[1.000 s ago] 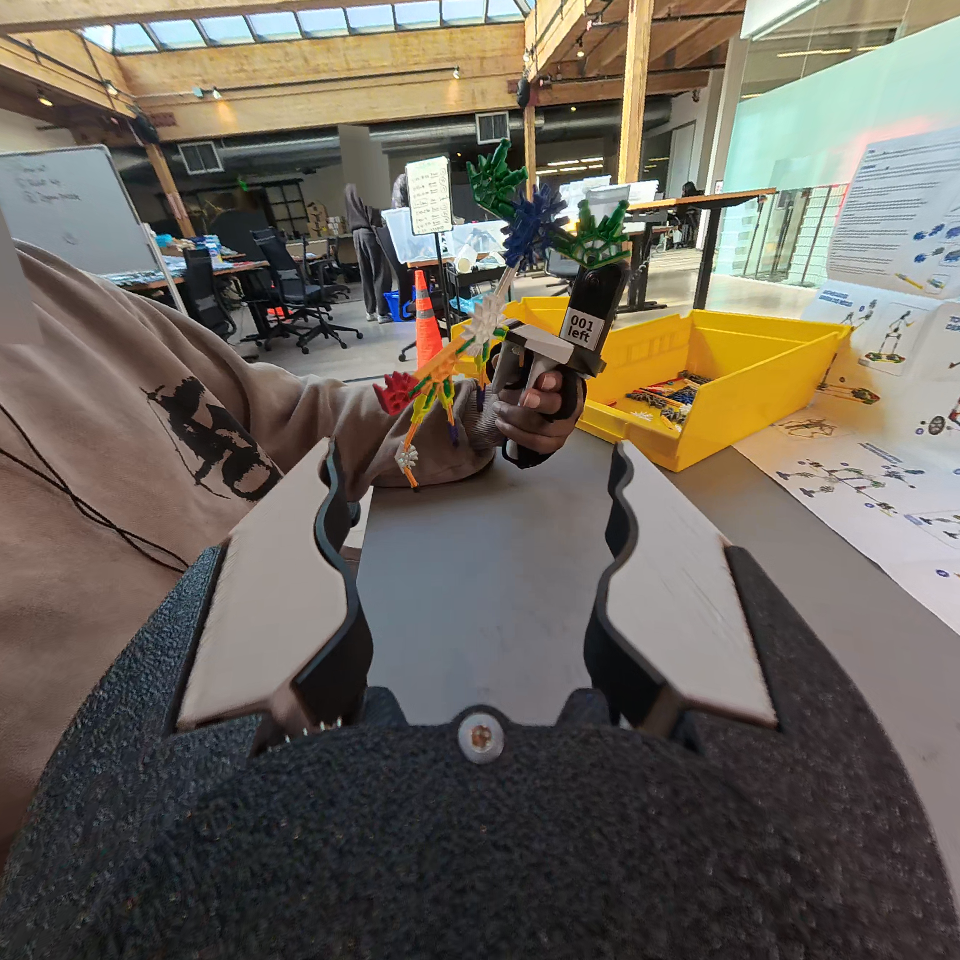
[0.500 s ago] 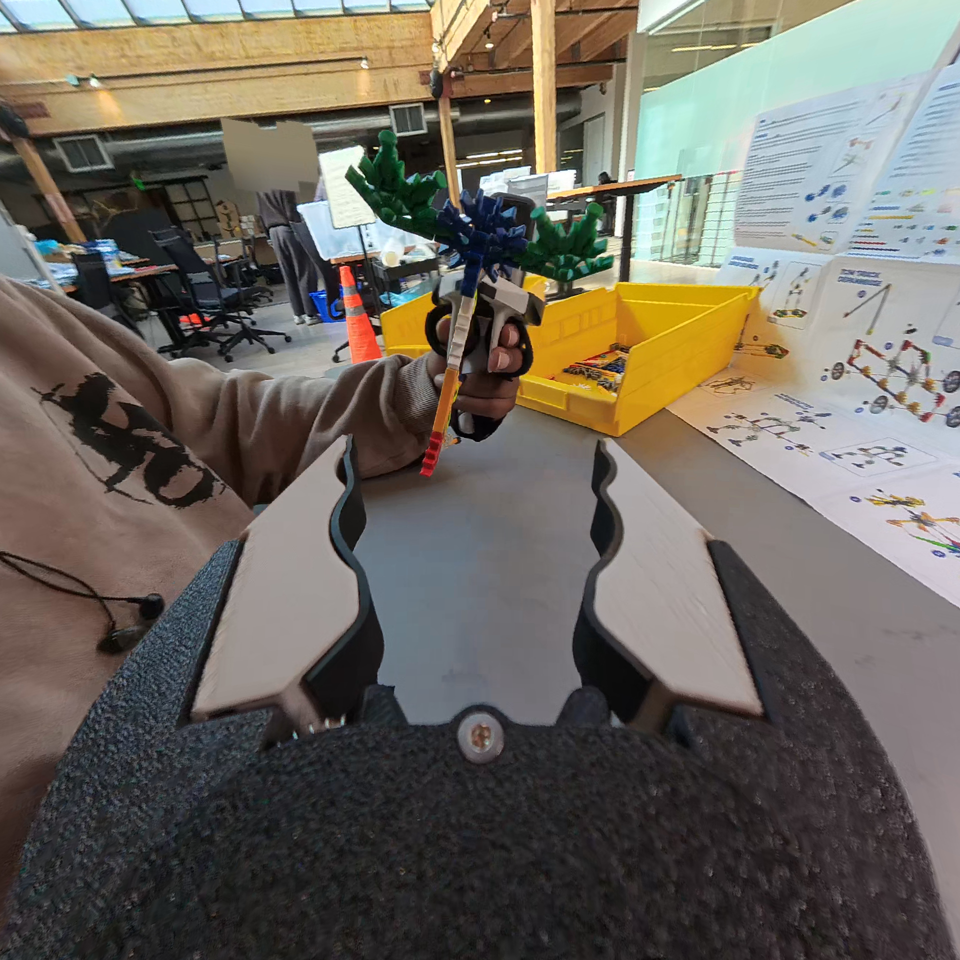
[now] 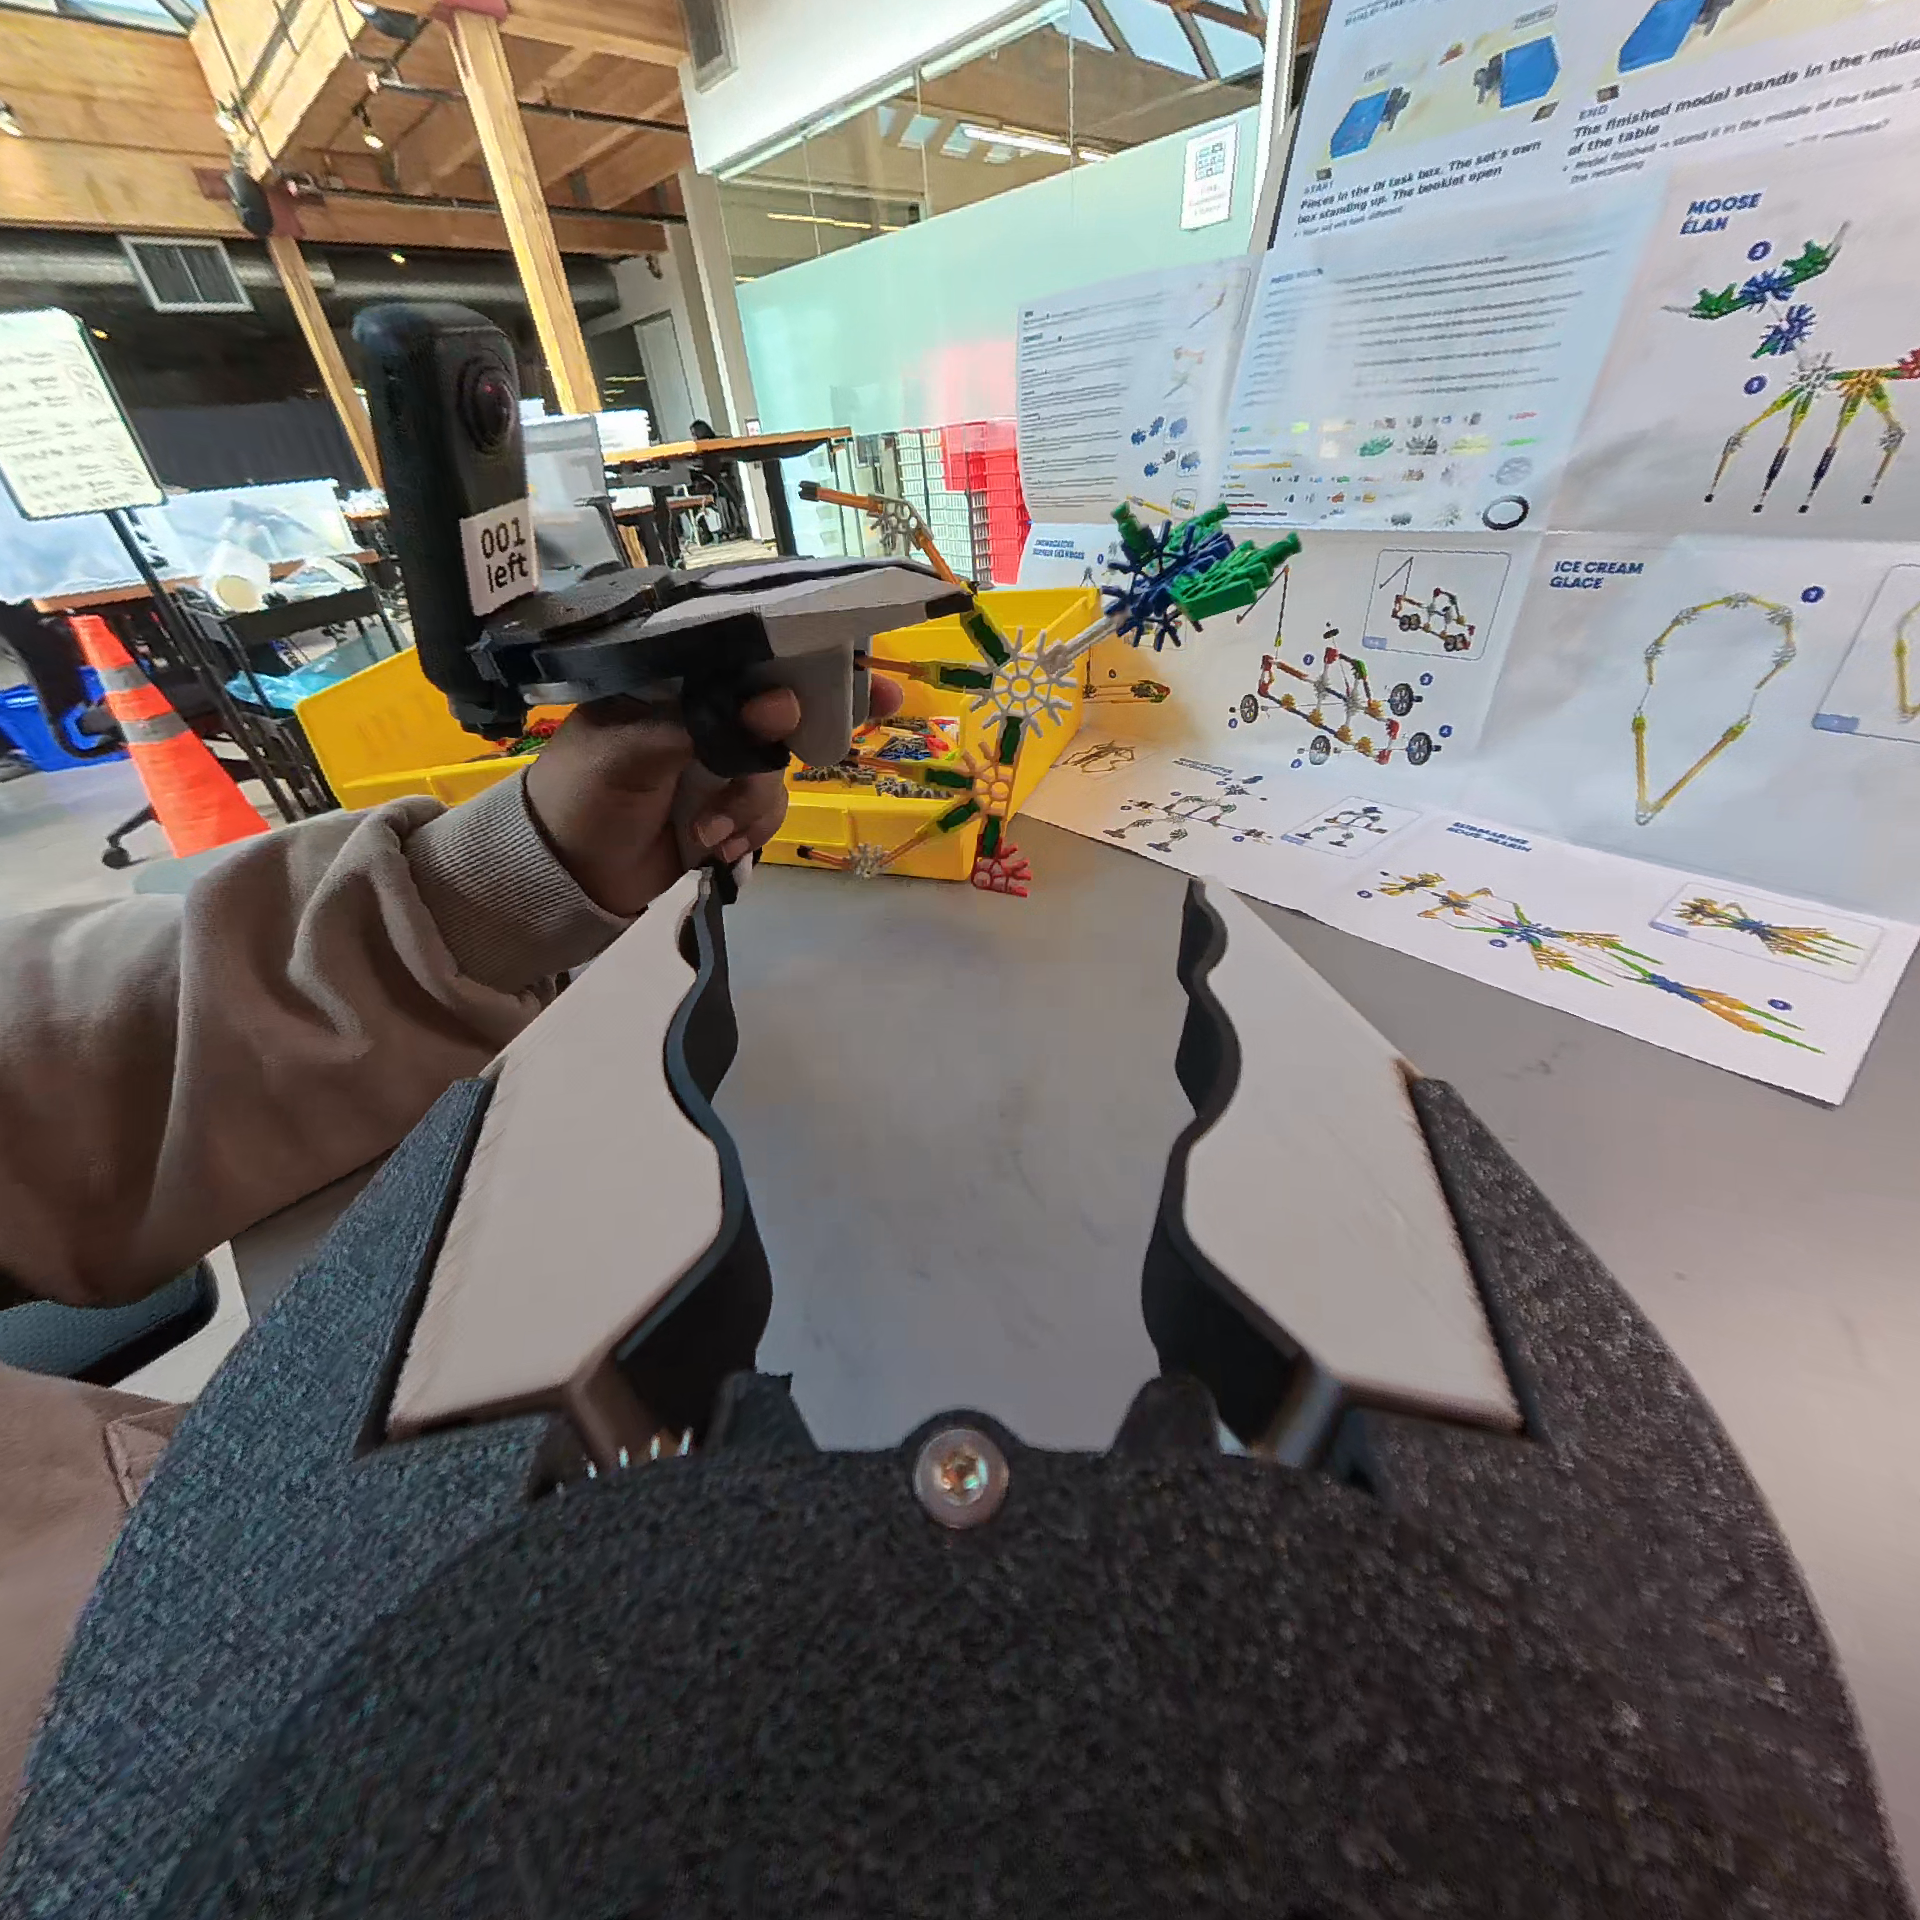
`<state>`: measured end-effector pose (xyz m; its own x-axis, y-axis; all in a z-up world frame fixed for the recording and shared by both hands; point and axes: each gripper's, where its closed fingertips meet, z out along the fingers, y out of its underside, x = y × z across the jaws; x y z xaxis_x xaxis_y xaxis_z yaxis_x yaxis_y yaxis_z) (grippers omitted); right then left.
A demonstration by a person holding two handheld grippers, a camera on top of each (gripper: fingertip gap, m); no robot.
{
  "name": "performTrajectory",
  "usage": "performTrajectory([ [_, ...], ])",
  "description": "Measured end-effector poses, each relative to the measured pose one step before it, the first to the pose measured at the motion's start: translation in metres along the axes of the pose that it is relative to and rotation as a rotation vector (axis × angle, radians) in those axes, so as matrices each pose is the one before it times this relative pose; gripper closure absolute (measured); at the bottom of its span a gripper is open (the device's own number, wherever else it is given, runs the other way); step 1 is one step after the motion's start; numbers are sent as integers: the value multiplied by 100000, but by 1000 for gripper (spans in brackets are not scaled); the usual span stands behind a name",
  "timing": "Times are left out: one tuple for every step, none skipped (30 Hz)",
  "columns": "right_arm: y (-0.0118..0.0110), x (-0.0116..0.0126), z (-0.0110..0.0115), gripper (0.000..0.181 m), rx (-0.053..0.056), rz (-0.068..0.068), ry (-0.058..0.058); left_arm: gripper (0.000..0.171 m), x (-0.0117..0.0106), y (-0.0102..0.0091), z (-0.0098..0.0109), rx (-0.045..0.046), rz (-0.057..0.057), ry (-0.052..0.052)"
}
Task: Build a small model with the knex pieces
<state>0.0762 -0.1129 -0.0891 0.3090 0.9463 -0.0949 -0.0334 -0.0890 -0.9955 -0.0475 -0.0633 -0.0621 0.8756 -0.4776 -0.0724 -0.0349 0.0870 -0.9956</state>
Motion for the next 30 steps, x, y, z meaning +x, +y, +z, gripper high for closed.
performTrajectory([
  [145, -452, 418, 94, -111, 49, -408, 169, -522, 37, -77, -1489, 9905, -7503],
  [162, -388, 383, 92, -302, 635, -316, 169, -565, 12, -104, -1364, 9850, -7762],
  [196, -321, 339, 90, -547, 426, -25, 169, -452, -73, -111, -839, 9294, -6893],
  [194, -351, 283, 87, -719, -148, -237, 169, -307, -130, -108, -521, 8720, -5565],
  [245, -295, 229, 86, -1403, -431, -39, 169, -196, -121, -85, -693, 8444, -4499],
  [248, -232, 175, 84, -1781, -66, 269, 169, -134, -119, -55, -750, 8217, -3792],
  [93, -365, 108, 82, -1199, 529, -563, 169, -62, -121, -28, -444, 7519, -3021],
  [-81, -473, 24, 81, -201, 1111, -1136, 169, 10, -74, -13, -344, 6593, -2213],
  [-191, -444, -53, 81, 177, 1002, -694, 169, 51, -8, 25, -528, 6314, -1816],
  [-202, -375, -72, 81, -29, 335, -118, 169, 72, 6, 27, -432, 6088, -1658],
  [-268, -358, -113, 81, 151, -325, -16, 169, 123, -40, 35, 69, 5657, -1165],
  [-370, -337, -150, 81, 552, -1, -169, 169, 169, -76, 12, 435, 5036, -704],
  [-436, -297, -160, 80, 706, 1046, -636, 169, 170, -83, 22, 360, 4209, -457],
  [-482, -250, -156, 80, 777, 1917, -1074, 169, 179, -88, 30, 291, 3694, -290],
  [-486, -58, -140, 81, 698, 2395, -405, 169, 165, -118, 20, 378, 3381, -260],
  [-430, 126, -103, 82, 378, 3018, 29, 169, 157, -142, 29, 372, 2888, -111],
  [-391, 185, -59, 83, 148, 3503, -272, 169, 175, -124, 34, 178, 1481, 283],
  [-391, 260, -23, 83, 379, 3487, -310, 169, 182, -124, 32, 295, -55, 714],
  [-352, 366, 7, 83, 540, 3098, -24, 169, 155, -134, 28, 520, -901, 859],
  [-253, 434, 40, 83, 331, 2263, 393, 169, 108, -86, 13, 383, -1365, 812],
  [-122, 409, 57, 83, -127, 1603, 448, 169, 61, -36, 12, 204, -1694, 713],
  [-63, 272, 49, 84, 27, 1165, -65, 169, 64, -5, 19, 260, -2904, 1041],
  [27, 223, 52, 84, -133, 890, 4, 169, 78, 40, 24, 245, -5473, 1776],
  [75, 162, 42, 84, -113, -28, -114, 169, 89, 110, 51, -16, -7663, 2461],
  [115, 308, 39, 85, 82, -669, 867, 169, -1, 136, 41, -216, -7079, 2075],
  [151, 383, 37, 86, 29, -1083, 1122, 169, -137, 139, 36, -246, -4328, 657],
  [172, 358, 79, 86, -38, -663, 534, 169, -215, 166, 44, -444, -1931, -280],
  [198, 356, 103, 87, -253, 691, 272, 169, -164, 213, 47, -696, -1306, -193],
  [224, 257, 174, 88, -575, 1445, -521, 169, -90, 226, 56, -665, -1839, 239],
  [251, 175, 245, 89, -802, 1566, -967, 169, -59, 194, 40, -426, -2333, 427],
])
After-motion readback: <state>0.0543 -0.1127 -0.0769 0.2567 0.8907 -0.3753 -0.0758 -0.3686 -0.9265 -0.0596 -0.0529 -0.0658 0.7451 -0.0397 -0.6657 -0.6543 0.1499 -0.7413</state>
